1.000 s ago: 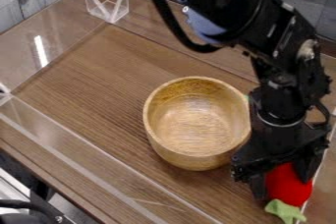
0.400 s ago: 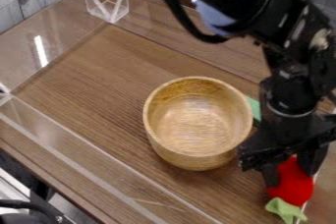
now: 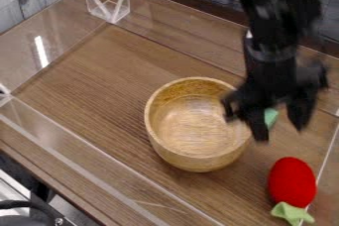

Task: Move the red fruit to the left

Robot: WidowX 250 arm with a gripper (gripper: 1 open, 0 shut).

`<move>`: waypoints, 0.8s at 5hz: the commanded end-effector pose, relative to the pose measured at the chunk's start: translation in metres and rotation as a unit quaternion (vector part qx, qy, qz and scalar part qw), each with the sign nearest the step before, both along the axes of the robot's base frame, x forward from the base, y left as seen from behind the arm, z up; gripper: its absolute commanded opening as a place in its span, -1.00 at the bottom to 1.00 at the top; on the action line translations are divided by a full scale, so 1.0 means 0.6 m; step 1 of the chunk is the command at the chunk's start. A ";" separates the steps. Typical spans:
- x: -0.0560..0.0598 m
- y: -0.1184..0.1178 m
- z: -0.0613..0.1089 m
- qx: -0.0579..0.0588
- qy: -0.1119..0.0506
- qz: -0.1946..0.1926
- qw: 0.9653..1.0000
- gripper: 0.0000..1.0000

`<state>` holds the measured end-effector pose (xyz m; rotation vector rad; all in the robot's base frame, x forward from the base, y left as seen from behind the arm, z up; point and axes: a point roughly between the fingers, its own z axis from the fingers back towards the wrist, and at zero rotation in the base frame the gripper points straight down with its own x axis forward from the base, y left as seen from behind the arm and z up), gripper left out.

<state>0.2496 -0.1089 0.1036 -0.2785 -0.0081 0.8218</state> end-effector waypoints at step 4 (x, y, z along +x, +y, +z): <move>0.012 0.052 0.084 -0.025 -0.060 0.062 0.996 -1.00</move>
